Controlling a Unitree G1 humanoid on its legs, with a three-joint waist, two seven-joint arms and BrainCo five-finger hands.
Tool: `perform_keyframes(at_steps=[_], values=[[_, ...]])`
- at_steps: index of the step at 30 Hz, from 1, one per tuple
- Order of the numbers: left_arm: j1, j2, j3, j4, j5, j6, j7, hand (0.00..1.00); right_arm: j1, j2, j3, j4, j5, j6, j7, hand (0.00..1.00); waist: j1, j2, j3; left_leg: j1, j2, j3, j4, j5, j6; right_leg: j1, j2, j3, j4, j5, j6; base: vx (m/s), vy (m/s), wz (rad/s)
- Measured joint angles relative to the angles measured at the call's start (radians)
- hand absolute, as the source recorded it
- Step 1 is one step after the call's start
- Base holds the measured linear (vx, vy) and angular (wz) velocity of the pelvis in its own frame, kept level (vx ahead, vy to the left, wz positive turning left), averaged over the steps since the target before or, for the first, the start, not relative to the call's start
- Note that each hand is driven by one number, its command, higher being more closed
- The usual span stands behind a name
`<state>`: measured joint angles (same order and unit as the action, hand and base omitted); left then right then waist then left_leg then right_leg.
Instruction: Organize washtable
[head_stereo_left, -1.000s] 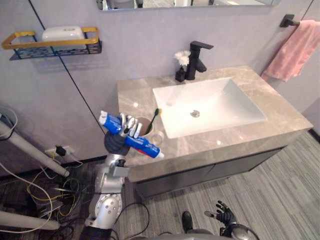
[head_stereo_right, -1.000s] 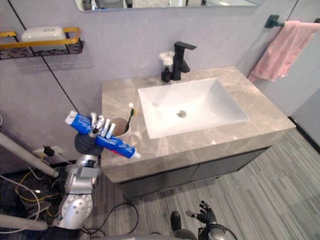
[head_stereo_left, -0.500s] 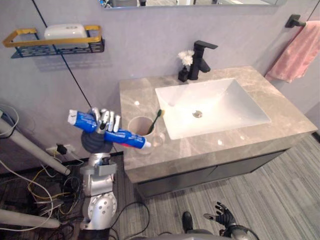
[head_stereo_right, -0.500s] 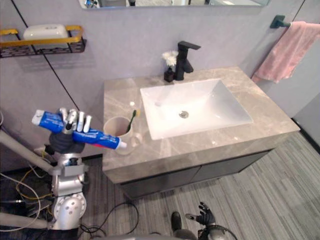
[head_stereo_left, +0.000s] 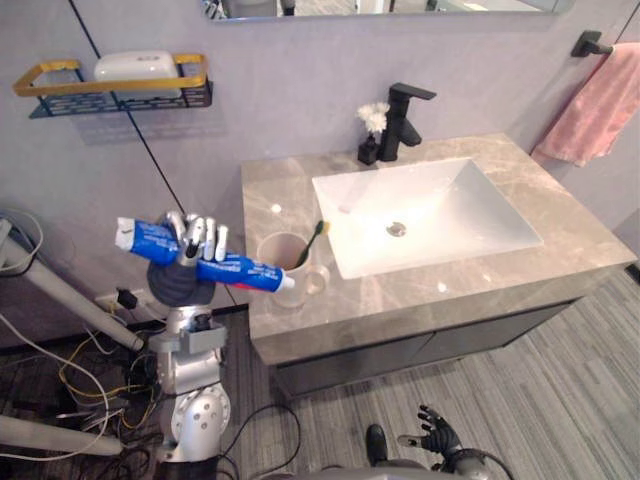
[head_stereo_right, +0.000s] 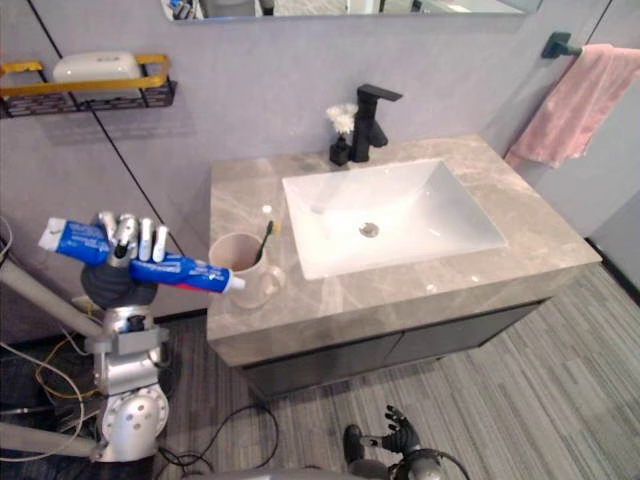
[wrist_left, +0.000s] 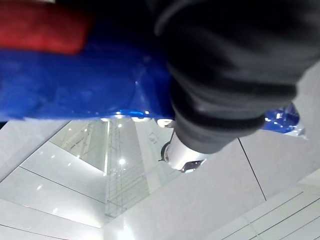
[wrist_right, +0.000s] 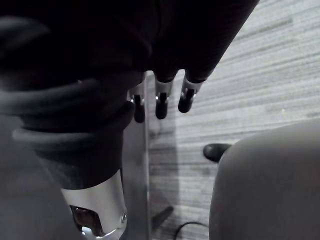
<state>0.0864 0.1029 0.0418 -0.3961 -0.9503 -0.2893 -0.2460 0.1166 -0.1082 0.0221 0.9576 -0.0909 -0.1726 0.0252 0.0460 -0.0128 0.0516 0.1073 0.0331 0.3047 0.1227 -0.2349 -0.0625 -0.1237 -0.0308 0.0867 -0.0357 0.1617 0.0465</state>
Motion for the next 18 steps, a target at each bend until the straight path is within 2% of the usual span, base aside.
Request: perform_keyframes(at_steps=[18], values=[[-0.005,0.001,0.007,-0.034,0.0,-0.014,0.011,1.0,-0.001,-0.014,0.033,-0.002,-0.037,-0.009,0.0,0.0,0.0,0.01,-0.009,-0.001,0.001,-0.002,0.002,0.001,0.0,0.0,0.0,0.0,0.0,0.0,0.0,0.0,0.0,0.0]])
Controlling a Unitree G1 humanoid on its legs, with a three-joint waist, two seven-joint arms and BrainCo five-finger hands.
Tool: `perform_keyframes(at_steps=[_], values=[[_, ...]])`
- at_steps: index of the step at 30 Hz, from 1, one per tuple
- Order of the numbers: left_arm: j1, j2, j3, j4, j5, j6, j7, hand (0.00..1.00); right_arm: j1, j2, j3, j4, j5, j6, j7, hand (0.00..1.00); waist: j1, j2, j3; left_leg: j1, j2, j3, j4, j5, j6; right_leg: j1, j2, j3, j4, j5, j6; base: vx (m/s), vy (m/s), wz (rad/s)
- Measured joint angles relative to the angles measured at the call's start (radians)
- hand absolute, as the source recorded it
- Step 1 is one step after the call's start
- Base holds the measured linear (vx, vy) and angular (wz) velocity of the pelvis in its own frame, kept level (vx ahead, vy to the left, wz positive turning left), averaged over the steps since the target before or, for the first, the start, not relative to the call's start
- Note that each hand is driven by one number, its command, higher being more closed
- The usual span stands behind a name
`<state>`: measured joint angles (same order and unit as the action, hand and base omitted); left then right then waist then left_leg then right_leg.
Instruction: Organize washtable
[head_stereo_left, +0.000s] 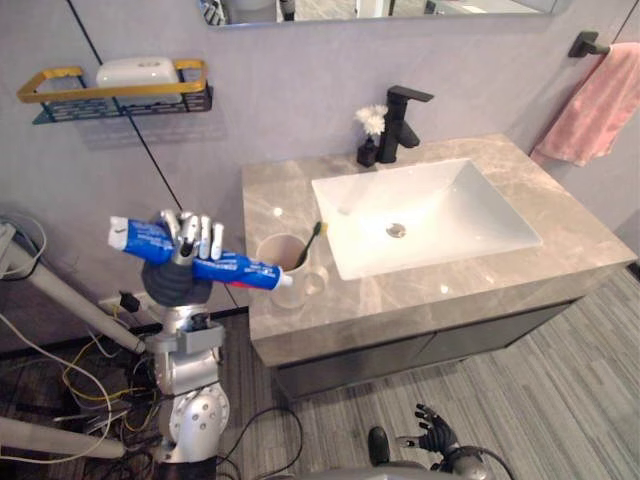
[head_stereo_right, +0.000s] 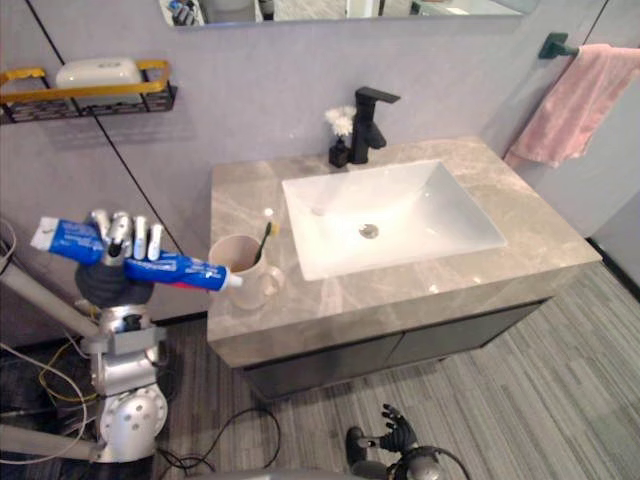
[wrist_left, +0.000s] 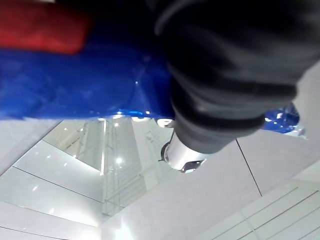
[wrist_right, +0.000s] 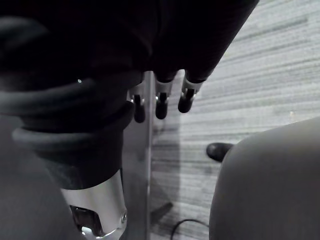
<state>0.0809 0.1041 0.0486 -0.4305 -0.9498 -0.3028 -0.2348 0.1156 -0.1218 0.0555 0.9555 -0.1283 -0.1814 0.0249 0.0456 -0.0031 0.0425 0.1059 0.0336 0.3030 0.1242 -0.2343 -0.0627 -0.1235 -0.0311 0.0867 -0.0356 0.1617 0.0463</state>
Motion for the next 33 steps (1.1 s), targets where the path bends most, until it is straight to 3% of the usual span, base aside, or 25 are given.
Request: perform_keyframes(at_steps=[18,25,33], values=[[-0.104,0.027,0.039,-0.002,-0.026,-0.058,0.024,1.0,-0.003,-0.005,0.006,-0.002,-0.002,-0.006,0.0,0.0,-0.001,-0.001,-0.001,0.002,0.0,0.004,-0.002,0.0,0.0,-0.001,0.001,0.002,0.0,0.0,0.0,0.0,0.0,-0.01],[-0.104,0.03,0.071,0.0,0.101,-0.057,0.085,1.0,-0.001,-0.005,0.003,-0.002,-0.001,-0.006,0.0,0.0,0.002,-0.001,-0.001,-0.003,0.0,-0.003,0.0,0.0,0.0,-0.001,-0.002,0.0,-0.001,0.0,0.0,0.0,0.0,0.03],[-0.106,0.084,0.118,0.022,0.319,-0.053,0.155,1.0,0.0,-0.004,-0.004,-0.002,0.0,-0.005,0.001,0.0,0.007,-0.001,-0.001,-0.006,0.0,-0.004,-0.001,0.001,-0.001,-0.002,-0.003,-0.002,-0.003,0.0,0.0,0.0,0.0,0.0]])
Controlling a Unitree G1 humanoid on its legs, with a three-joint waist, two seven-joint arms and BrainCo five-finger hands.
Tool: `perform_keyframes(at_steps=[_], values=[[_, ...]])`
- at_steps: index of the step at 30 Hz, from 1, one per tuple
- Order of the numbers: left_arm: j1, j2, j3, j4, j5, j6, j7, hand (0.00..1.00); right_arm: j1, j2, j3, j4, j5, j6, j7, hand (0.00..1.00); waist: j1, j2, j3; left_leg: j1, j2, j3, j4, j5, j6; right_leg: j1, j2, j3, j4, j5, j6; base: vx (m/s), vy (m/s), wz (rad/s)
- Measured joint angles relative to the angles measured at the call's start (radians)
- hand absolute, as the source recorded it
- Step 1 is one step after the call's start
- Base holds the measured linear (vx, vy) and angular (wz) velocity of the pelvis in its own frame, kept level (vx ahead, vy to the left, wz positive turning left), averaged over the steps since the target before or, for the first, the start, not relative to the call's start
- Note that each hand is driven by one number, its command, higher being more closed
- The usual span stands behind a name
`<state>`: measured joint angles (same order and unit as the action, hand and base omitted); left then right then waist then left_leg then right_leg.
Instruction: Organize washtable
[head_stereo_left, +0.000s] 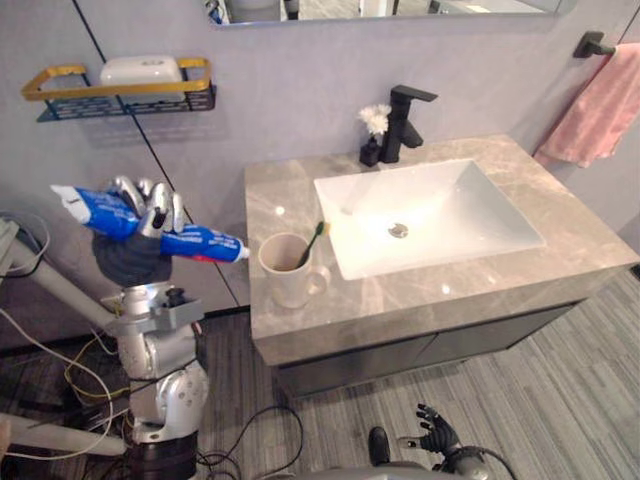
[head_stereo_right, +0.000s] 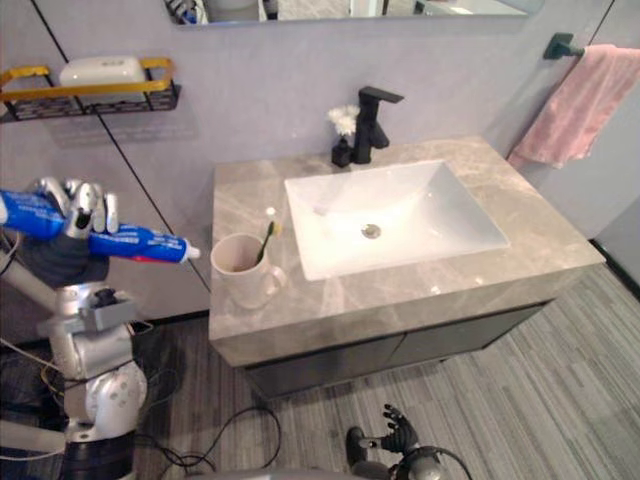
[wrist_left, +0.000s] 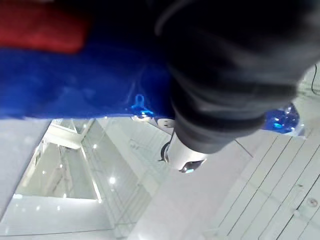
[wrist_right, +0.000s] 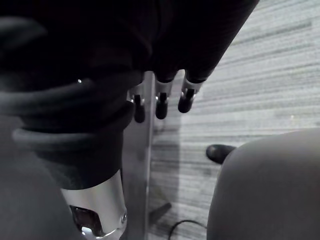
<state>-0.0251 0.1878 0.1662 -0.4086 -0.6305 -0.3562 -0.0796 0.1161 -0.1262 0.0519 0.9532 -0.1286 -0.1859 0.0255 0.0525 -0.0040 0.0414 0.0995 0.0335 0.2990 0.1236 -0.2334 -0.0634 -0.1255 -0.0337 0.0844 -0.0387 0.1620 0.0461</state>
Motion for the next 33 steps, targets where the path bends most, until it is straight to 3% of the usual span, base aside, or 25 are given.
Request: perform_keyframes(at_steps=[3,10,33], values=[[-0.04,0.017,-0.001,0.046,0.064,0.019,0.005,1.0,0.001,0.0,-0.001,-0.004,0.0,0.003,0.001,0.0,0.014,0.0,0.0,-0.001,0.0,0.0,-0.001,0.002,-0.001,-0.002,0.0,0.0,0.0,0.0,0.0,0.0,0.0,0.0],[-0.086,0.046,-0.02,0.066,0.133,0.027,0.019,1.0,-0.001,0.001,-0.001,-0.035,0.0,0.017,0.017,0.0,0.013,0.0,0.0,-0.002,0.0,0.001,-0.003,0.003,-0.002,-0.004,0.001,0.001,-0.001,0.0,0.0,0.0,0.0,0.0],[-0.197,0.07,-0.098,0.107,0.121,0.023,0.019,1.0,0.006,0.001,0.01,-0.035,0.0,0.018,0.02,0.0,0.013,-0.006,-0.004,-0.001,-0.003,0.0,-0.005,0.015,-0.009,-0.003,-0.002,-0.001,-0.021,0.016,-0.011,0.0,0.0,0.0]])
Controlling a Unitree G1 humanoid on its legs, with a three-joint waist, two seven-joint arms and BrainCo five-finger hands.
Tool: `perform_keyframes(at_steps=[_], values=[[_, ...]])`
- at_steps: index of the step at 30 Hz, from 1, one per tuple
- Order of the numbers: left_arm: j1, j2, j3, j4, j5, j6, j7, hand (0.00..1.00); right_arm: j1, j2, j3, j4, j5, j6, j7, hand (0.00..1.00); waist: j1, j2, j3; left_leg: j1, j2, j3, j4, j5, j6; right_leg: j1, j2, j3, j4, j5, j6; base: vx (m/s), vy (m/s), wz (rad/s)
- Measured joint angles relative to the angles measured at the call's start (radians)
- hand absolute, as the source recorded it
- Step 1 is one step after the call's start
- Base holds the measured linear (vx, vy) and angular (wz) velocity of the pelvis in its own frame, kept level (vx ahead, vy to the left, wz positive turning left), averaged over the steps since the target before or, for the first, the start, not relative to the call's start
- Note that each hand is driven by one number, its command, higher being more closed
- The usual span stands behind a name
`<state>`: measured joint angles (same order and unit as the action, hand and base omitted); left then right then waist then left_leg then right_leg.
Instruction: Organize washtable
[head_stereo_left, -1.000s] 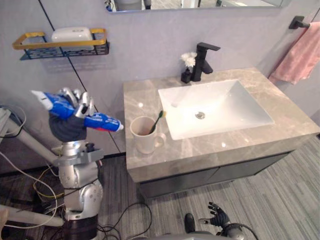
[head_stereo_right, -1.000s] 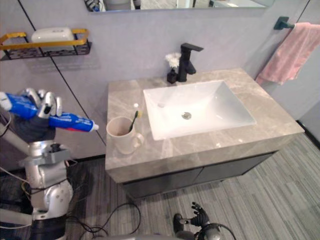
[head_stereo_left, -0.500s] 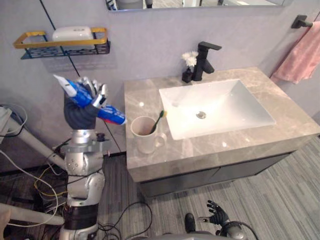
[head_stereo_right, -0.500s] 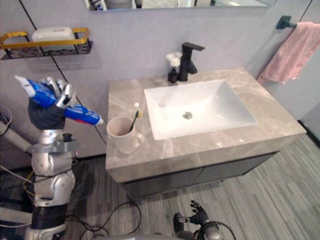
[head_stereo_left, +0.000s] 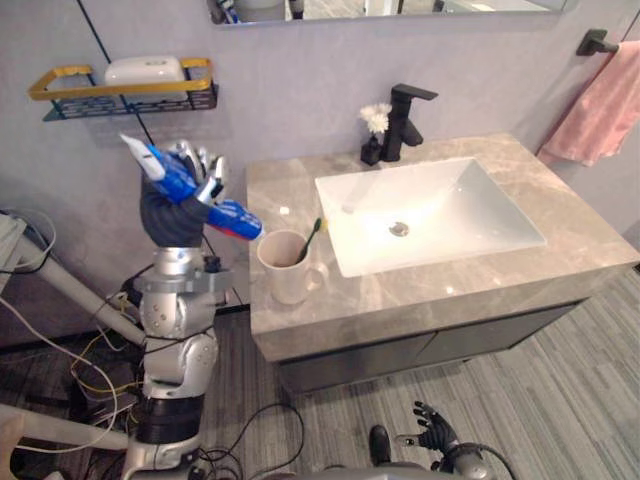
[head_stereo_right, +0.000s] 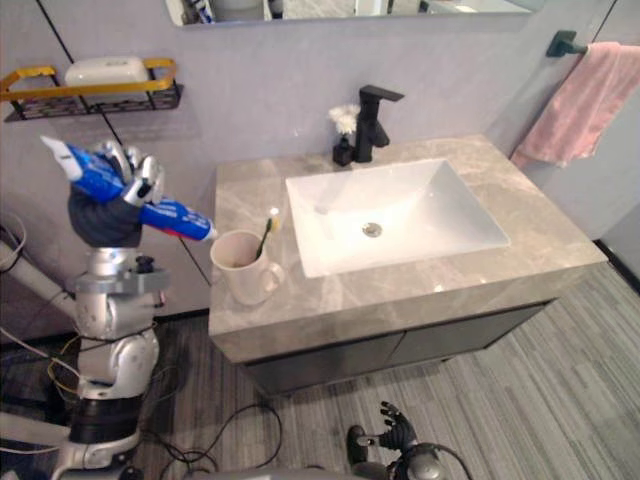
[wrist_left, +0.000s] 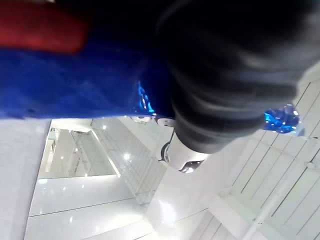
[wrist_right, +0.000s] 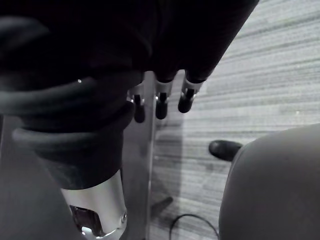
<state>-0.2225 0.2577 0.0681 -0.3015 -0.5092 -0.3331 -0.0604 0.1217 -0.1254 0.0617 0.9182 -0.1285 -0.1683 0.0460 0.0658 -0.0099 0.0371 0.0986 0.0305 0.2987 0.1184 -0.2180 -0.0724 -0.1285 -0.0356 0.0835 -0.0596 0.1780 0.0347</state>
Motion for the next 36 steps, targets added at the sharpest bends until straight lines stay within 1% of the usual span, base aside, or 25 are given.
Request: perform_keyframes(at_steps=[4,20,24,28,31,36], values=[[-0.001,0.0,-0.034,0.0,-0.008,-0.003,0.0,1.0,0.004,-0.001,0.026,0.0,0.0,0.0,0.0,0.0,-0.001,-0.011,-0.012,-0.006,0.0,0.0,0.0,0.0,0.0,0.001,-0.001,0.0,-0.015,0.011,-0.001,0.0,0.0,0.0],[-0.004,-0.011,-0.041,0.0,-0.022,-0.002,-0.002,1.0,0.004,-0.001,0.028,0.0,0.0,0.0,-0.001,0.0,-0.001,-0.013,-0.013,-0.005,-0.003,-0.002,0.0,0.001,0.001,0.002,-0.002,-0.002,-0.015,0.015,0.003,0.0,0.0,0.0],[-0.004,-0.011,-0.073,0.009,-0.029,0.001,-0.005,1.0,0.005,-0.001,0.028,0.0,0.0,0.0,-0.001,0.0,-0.002,-0.015,-0.015,-0.005,-0.003,-0.002,0.0,0.001,0.001,0.002,-0.002,-0.002,-0.015,0.015,0.003,0.0,0.0,0.0],[-0.004,-0.011,-0.077,0.051,-0.029,0.01,-0.004,1.0,0.006,-0.001,0.028,0.0,0.001,0.0,0.0,0.0,-0.009,-0.015,-0.015,-0.005,-0.003,-0.002,0.0,0.001,0.001,0.002,-0.002,-0.001,-0.015,0.015,0.003,0.0,0.0,0.0],[-0.004,-0.011,-0.077,0.065,-0.029,0.012,-0.004,1.0,0.004,0.0,0.028,0.0,0.001,0.0,0.0,0.0,-0.023,-0.016,-0.015,-0.004,-0.003,-0.001,-0.001,0.001,0.001,0.002,-0.002,-0.001,-0.015,0.015,0.003,0.0,0.0,0.0],[-0.01,-0.011,-0.115,0.082,-0.03,0.022,-0.006,1.0,0.013,0.0,0.027,0.0,0.001,0.0,0.0,0.0,-0.028,-0.016,-0.016,-0.002,-0.003,0.002,-0.005,0.001,0.001,0.001,-0.001,0.001,-0.015,0.015,0.003,0.0,0.0,-0.01]])
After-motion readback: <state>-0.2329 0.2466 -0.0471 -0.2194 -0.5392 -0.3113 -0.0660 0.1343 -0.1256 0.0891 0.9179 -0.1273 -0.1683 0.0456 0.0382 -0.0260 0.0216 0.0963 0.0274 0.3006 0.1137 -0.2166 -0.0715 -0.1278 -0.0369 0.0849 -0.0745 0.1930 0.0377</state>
